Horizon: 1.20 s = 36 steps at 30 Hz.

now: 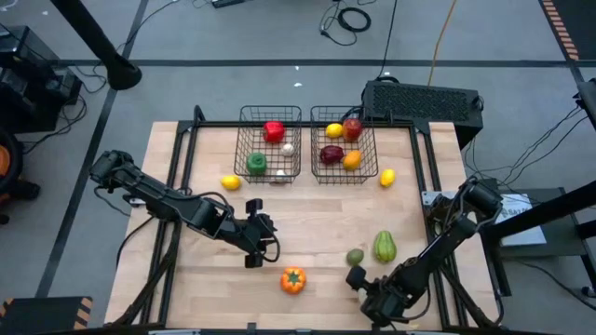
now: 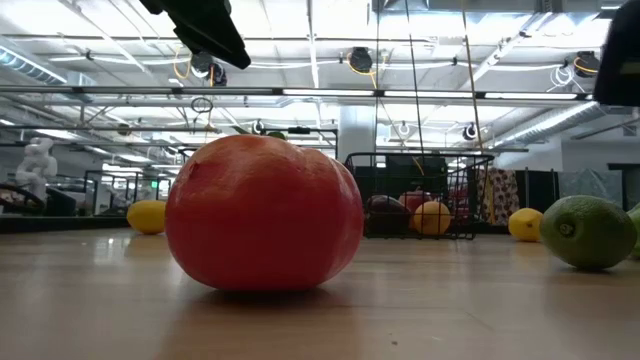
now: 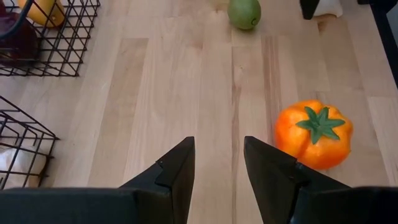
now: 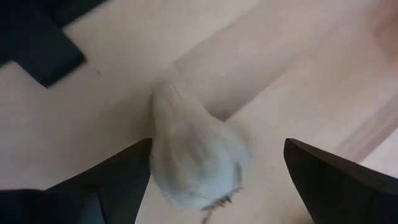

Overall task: Sort produce into baskets
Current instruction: Put the white garlic into the left wire basket

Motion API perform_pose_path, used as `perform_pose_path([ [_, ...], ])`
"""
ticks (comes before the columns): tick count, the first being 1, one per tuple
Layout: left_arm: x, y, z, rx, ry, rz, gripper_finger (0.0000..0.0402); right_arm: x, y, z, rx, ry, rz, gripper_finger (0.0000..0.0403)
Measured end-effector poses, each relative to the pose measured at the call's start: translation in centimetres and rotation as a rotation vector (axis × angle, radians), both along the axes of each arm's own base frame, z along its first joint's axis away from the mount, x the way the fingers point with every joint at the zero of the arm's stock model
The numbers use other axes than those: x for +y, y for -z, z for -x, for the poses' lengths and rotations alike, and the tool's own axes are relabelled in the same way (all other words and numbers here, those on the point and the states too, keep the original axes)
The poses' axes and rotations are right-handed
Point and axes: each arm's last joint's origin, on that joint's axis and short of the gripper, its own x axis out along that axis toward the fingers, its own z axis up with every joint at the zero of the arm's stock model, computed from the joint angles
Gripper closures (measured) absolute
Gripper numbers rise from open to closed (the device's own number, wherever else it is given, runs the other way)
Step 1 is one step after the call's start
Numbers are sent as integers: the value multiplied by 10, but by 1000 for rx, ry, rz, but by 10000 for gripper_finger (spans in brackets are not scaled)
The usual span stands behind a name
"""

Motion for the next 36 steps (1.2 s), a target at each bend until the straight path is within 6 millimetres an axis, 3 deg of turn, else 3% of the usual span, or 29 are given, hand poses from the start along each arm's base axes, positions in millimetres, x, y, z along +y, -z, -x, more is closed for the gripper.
perform_pose_path([
  [14, 0, 0, 1, 7, 0, -3, 256, -5, 1, -2, 29, 65, 3, 125],
  [36, 0, 0, 1, 7, -2, -5, 256, -4, 1, -2, 34, 62, -22, 195],
])
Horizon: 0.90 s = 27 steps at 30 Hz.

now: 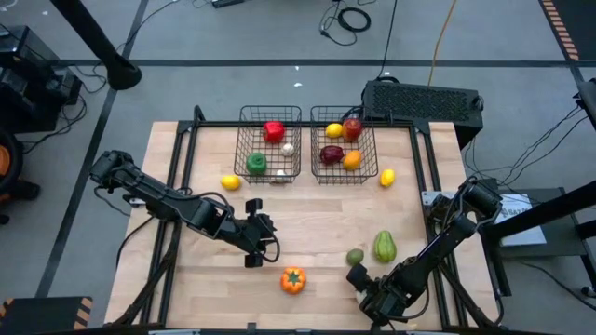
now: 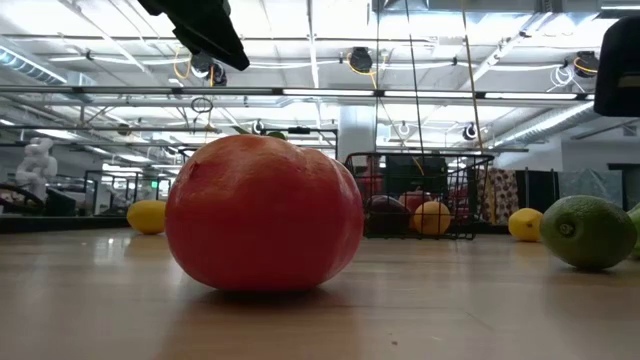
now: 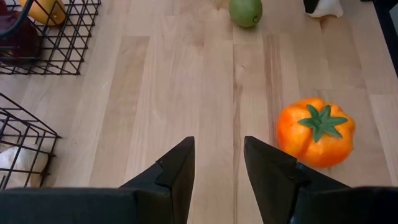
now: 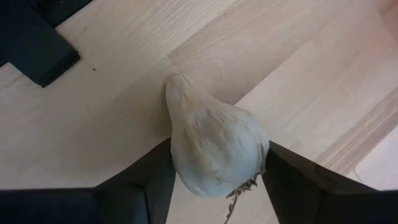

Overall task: Sort produce into baskets
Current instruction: Put the white garlic into the left wire basket

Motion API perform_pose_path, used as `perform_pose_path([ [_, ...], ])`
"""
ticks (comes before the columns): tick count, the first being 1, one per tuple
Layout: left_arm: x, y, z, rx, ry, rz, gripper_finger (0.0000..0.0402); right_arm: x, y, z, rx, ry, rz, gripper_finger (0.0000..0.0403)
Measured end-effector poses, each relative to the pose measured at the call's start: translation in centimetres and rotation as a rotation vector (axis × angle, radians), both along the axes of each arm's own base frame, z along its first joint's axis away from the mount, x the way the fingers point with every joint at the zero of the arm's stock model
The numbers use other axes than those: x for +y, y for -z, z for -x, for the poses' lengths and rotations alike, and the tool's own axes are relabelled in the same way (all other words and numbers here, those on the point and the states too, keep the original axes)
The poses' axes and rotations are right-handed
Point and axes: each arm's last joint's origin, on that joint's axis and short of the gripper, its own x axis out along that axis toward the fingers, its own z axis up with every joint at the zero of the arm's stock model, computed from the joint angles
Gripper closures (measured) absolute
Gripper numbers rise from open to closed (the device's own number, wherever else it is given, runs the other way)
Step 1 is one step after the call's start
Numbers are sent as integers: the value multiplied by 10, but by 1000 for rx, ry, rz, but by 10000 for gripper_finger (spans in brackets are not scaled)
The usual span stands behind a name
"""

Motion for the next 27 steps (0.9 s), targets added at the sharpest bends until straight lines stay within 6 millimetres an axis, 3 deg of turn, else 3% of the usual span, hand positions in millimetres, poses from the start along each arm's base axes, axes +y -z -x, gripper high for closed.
perform_pose_path([
  [11, 0, 0, 0, 0, -1, 0, 256, 3, -6, -3, -9, 61, -31, 195],
  [16, 1, 0, 1, 7, 23, -40, 256, 13, -33, -20, -169, 116, -20, 195],
  [20, 7, -8, 13, 69, -16, -48, 256, 15, -65, -40, -392, 177, 75, 195],
  [24, 17, -20, 32, 59, -151, -105, 256, 7, -93, -60, -600, 215, 263, 195],
  [27, 22, -29, 47, 34, -233, -165, 256, -9, -110, -80, -691, 251, 409, 195],
])
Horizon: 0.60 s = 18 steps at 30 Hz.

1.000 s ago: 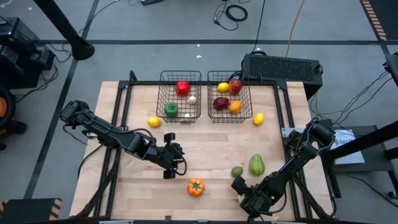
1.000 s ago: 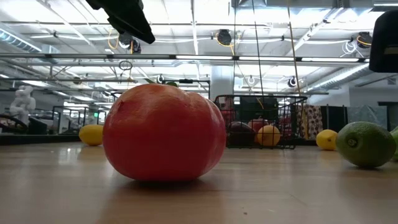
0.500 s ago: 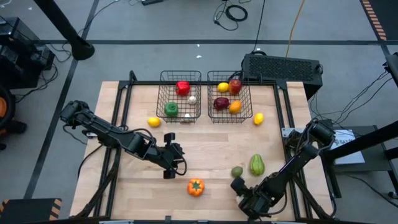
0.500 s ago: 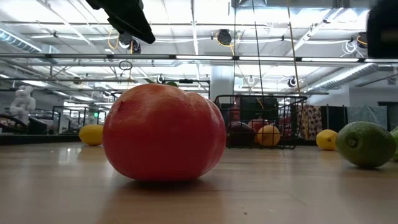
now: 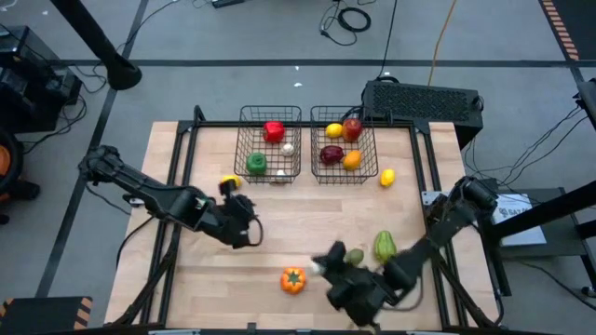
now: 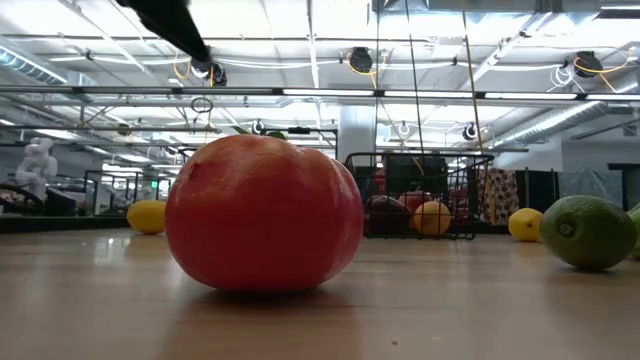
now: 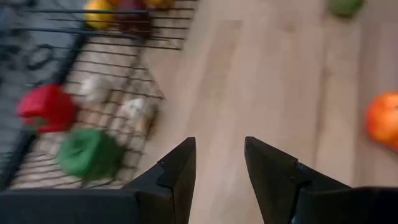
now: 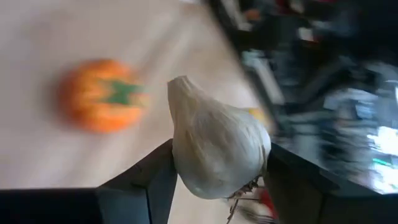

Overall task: Sort produce into baskets
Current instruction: Put the white garlic into the left wire basket

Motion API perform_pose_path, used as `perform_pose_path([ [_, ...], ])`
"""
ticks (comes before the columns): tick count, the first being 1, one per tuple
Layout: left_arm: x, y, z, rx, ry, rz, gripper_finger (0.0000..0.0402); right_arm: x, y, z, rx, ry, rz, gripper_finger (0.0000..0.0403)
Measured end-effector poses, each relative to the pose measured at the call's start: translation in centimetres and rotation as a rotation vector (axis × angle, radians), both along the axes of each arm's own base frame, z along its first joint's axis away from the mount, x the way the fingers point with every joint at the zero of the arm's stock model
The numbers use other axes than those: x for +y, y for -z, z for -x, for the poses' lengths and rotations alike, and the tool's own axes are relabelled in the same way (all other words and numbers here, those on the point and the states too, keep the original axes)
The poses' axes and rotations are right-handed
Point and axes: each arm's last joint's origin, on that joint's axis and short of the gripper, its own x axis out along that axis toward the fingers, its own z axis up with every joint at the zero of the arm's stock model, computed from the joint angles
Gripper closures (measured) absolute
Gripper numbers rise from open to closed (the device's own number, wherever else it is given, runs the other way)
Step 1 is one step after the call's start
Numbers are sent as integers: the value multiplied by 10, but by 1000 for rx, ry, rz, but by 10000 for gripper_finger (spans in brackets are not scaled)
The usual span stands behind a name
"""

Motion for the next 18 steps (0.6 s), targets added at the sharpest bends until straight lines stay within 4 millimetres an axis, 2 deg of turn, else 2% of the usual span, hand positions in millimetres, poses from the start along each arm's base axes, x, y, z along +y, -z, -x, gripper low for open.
perform_pose_path([
  [4, 1, -7, 15, -51, -65, -33, 256, -38, -11, -34, -35, 72, 83, 195],
  [7, 1, -5, 23, -54, -86, -37, 256, -80, -14, -60, -37, 127, 79, 195],
  [13, 2, 0, 37, 6, -176, -14, 256, -186, -21, -99, -101, 241, -66, 195],
  [18, 0, 1, 43, 22, -210, -3, 256, -284, -40, -111, -324, 314, -182, 195],
])
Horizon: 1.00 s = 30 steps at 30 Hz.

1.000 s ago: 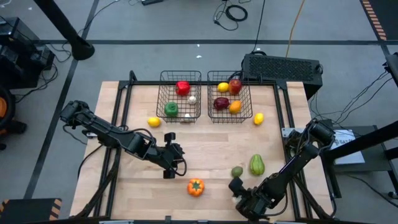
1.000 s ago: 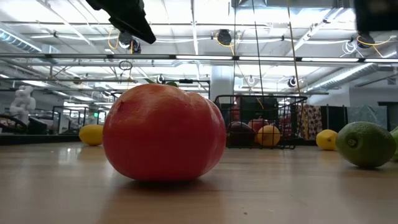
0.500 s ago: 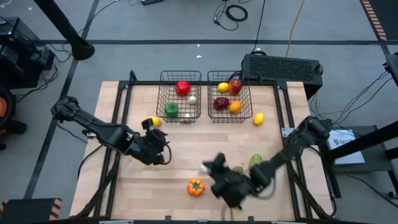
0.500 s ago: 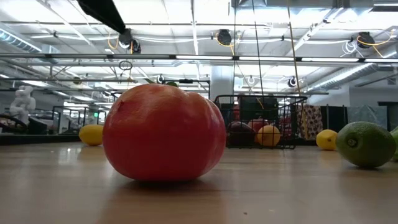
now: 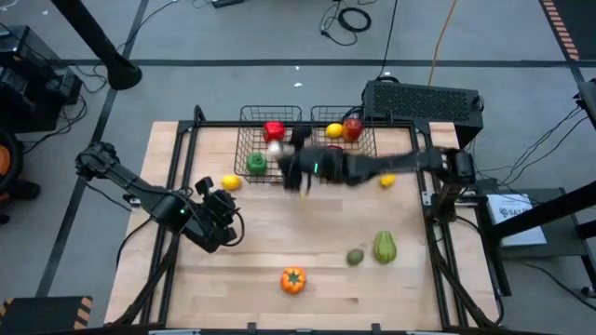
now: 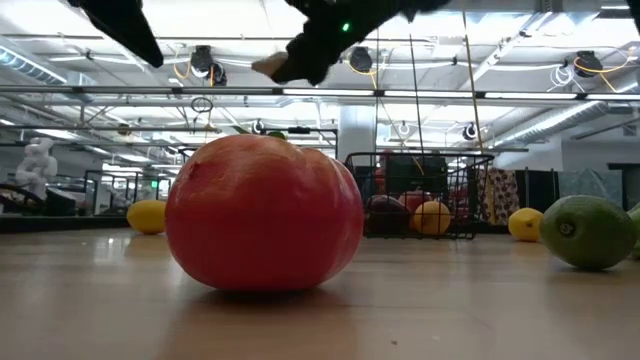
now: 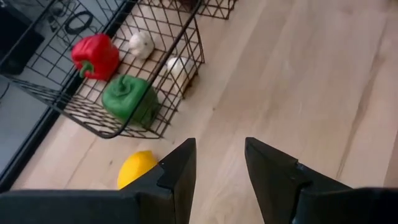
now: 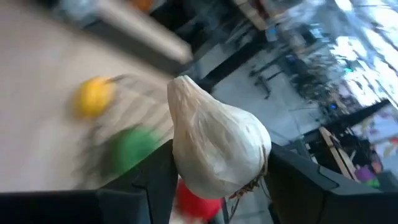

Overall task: Sort produce into baskets
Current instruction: Put the white garlic into the left wire basket

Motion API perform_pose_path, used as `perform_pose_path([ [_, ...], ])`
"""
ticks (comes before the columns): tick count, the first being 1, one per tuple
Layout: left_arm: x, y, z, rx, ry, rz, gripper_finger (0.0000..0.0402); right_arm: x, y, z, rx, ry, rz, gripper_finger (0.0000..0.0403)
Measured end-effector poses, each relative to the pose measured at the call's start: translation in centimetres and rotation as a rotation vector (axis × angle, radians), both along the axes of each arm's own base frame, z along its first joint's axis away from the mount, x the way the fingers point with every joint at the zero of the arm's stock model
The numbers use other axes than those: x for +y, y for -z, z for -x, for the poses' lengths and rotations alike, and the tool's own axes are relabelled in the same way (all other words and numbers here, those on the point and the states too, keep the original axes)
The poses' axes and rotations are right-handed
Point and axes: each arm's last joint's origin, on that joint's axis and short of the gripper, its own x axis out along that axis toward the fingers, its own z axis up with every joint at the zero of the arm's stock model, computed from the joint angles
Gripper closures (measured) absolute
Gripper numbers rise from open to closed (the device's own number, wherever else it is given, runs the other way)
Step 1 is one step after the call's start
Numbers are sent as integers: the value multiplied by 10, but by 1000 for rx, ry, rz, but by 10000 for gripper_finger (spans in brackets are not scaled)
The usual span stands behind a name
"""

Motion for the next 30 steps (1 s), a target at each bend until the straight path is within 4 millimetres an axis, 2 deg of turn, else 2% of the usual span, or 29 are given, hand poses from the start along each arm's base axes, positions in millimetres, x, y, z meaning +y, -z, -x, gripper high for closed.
perform_pose_path([
  [3, -3, 0, 2, -1, 12, 0, 256, -51, -15, 4, -207, 5, -77, 195],
  [6, -4, 0, 2, -13, 16, -6, 256, -90, -25, 8, -431, -41, -180, 195],
  [10, -5, -1, 1, -20, 16, -4, 256, -125, -13, 6, -631, -80, -328, 195],
  [14, -6, -1, 0, -37, 16, 6, 256, -138, 16, -8, -662, -66, -417, 195],
  [19, -8, -2, -2, -62, 19, 23, 256, -141, 53, -29, -562, -36, -473, 195],
  [25, -12, -2, -2, -78, 34, 35, 256, -144, 59, -45, -527, -4, -563, 195],
  [30, -14, -2, -1, -78, 44, 36, 256, -146, 71, -54, -418, 46, -623, 195],
])
